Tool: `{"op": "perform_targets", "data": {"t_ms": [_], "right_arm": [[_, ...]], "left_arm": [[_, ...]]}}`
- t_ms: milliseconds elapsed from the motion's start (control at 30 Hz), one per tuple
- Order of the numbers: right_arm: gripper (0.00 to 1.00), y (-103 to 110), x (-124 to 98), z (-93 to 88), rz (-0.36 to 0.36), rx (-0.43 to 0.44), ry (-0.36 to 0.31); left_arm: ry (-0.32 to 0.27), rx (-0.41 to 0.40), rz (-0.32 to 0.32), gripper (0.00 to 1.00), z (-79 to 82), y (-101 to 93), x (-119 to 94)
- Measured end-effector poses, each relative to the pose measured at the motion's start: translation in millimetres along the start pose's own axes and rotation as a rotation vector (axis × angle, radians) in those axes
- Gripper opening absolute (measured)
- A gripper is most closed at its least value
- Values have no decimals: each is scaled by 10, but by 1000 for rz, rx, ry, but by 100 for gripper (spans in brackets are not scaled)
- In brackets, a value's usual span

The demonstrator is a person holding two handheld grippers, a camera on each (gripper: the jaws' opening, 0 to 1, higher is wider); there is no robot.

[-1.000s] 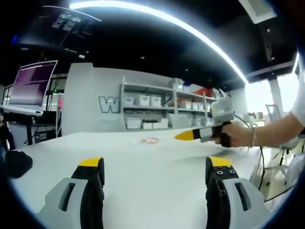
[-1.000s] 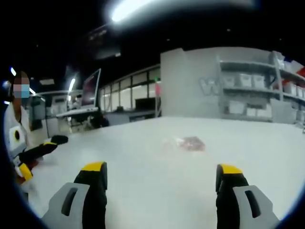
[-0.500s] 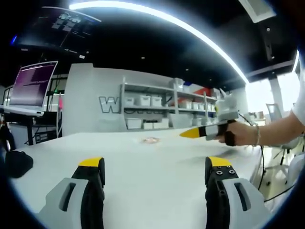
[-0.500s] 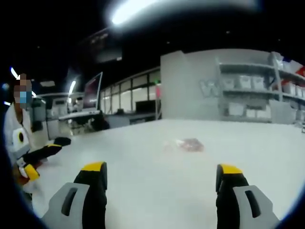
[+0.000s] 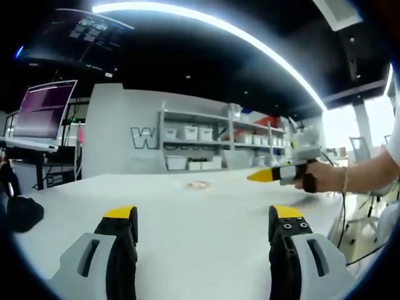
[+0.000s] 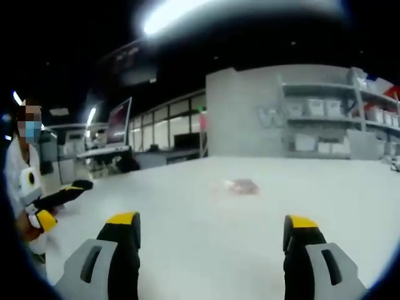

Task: Open the resealable bag by pulling the two sides of the seal apart until the entire bag opening is separated and visibly accessible.

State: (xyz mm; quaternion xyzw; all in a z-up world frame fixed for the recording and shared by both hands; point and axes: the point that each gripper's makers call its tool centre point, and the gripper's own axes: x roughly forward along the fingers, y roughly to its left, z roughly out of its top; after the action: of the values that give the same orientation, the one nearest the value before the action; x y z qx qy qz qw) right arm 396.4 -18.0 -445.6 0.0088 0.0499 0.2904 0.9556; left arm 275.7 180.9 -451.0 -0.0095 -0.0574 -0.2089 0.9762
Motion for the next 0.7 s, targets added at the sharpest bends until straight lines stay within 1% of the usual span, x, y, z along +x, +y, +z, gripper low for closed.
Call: {"op": "perform_targets", "data": {"t_ms": [333, 700], "right_arm": [[97, -102, -116, 19, -23, -7, -13], [97, -234, -271, 34, -50, 10, -29]], "left_arm": [[-6, 1, 5, 84, 7, 15, 1], [-14, -3, 11, 84, 0, 52, 8]]}}
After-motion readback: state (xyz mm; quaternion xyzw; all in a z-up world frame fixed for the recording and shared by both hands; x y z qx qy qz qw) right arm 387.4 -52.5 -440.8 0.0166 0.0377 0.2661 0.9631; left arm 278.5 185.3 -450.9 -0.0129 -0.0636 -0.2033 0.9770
